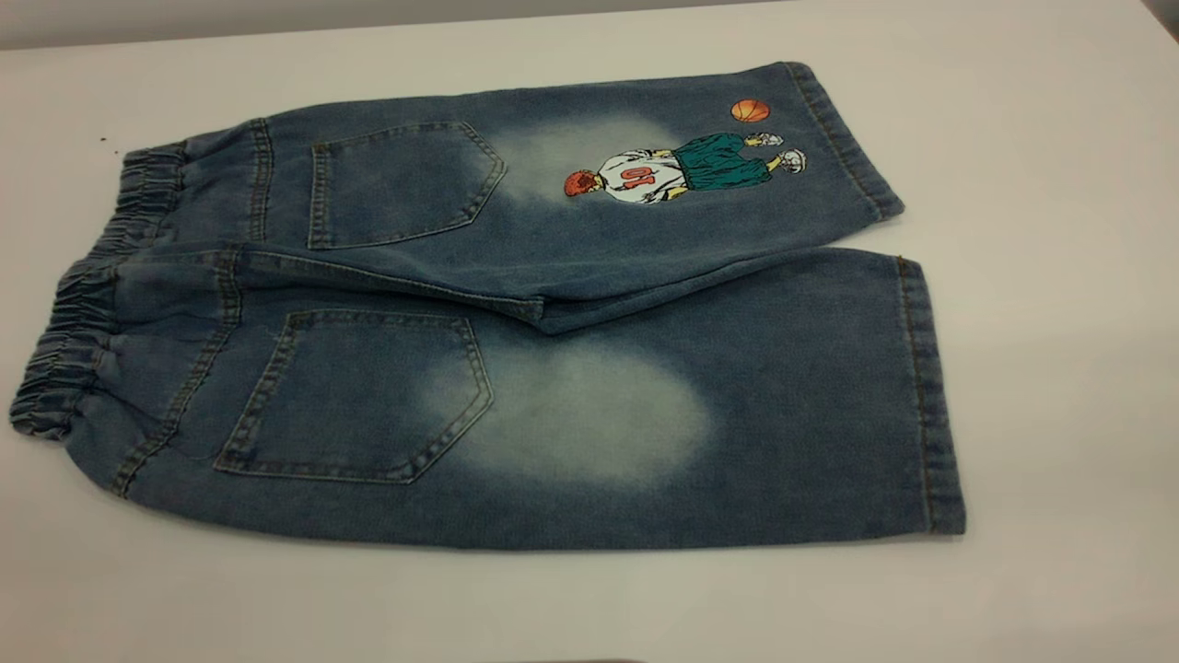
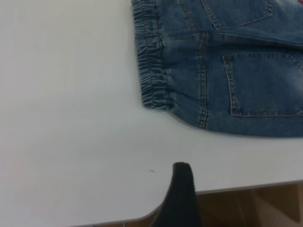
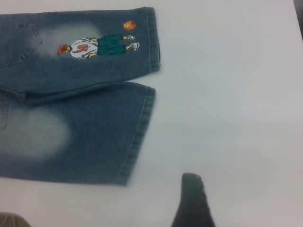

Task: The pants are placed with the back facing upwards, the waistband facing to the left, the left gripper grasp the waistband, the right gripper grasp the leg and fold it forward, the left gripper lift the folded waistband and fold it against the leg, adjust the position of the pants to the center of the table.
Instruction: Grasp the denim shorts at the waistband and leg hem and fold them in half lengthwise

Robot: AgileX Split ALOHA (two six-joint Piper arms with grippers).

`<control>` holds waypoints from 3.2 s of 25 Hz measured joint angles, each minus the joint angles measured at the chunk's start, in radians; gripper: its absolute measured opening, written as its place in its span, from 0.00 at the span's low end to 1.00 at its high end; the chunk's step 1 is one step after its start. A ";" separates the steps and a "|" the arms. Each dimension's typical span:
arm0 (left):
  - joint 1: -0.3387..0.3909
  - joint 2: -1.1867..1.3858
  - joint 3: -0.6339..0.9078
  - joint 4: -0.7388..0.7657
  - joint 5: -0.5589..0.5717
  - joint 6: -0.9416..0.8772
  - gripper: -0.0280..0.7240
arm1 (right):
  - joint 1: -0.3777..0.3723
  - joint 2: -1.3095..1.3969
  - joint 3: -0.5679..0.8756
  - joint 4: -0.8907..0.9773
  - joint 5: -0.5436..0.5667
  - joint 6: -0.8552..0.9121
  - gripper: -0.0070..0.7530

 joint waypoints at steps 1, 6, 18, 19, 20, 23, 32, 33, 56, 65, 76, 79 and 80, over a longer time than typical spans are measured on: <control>0.000 0.000 0.000 0.000 0.000 0.000 0.81 | 0.000 0.000 0.000 0.000 0.000 0.000 0.59; 0.000 0.000 0.000 0.000 0.000 0.000 0.81 | 0.000 0.000 0.000 0.000 0.000 0.000 0.59; 0.000 0.000 0.000 0.000 0.000 0.000 0.81 | 0.000 0.000 0.000 0.000 0.000 0.000 0.59; 0.000 0.000 0.000 0.000 0.000 0.000 0.81 | 0.000 0.000 0.000 0.000 0.000 0.000 0.59; 0.000 0.000 0.000 0.000 0.000 0.000 0.81 | 0.000 0.000 0.000 0.000 0.000 0.000 0.59; 0.000 0.000 0.000 0.000 0.000 0.000 0.81 | 0.000 0.000 0.000 0.000 0.000 0.000 0.59; 0.000 0.000 0.000 0.000 0.000 0.000 0.81 | 0.000 0.000 0.000 0.000 0.000 0.000 0.59; 0.000 0.000 0.000 0.000 0.000 0.000 0.81 | 0.000 0.000 0.000 0.000 0.000 0.000 0.59; 0.000 0.075 -0.066 0.059 -0.049 -0.142 0.80 | 0.000 0.168 -0.035 0.031 -0.033 0.008 0.60; 0.000 0.630 -0.157 0.097 -0.210 -0.287 0.80 | 0.000 0.712 -0.113 0.185 -0.192 -0.129 0.71; 0.037 1.317 -0.157 0.227 -0.537 -0.552 0.80 | 0.000 1.146 -0.113 0.679 -0.393 -0.561 0.71; 0.074 1.471 -0.158 0.210 -0.632 -0.562 0.80 | 0.000 1.203 -0.115 0.758 -0.425 -0.642 0.71; 0.079 1.512 -0.159 0.201 -0.662 -0.560 0.80 | 0.000 1.213 -0.115 0.778 -0.437 -0.663 0.71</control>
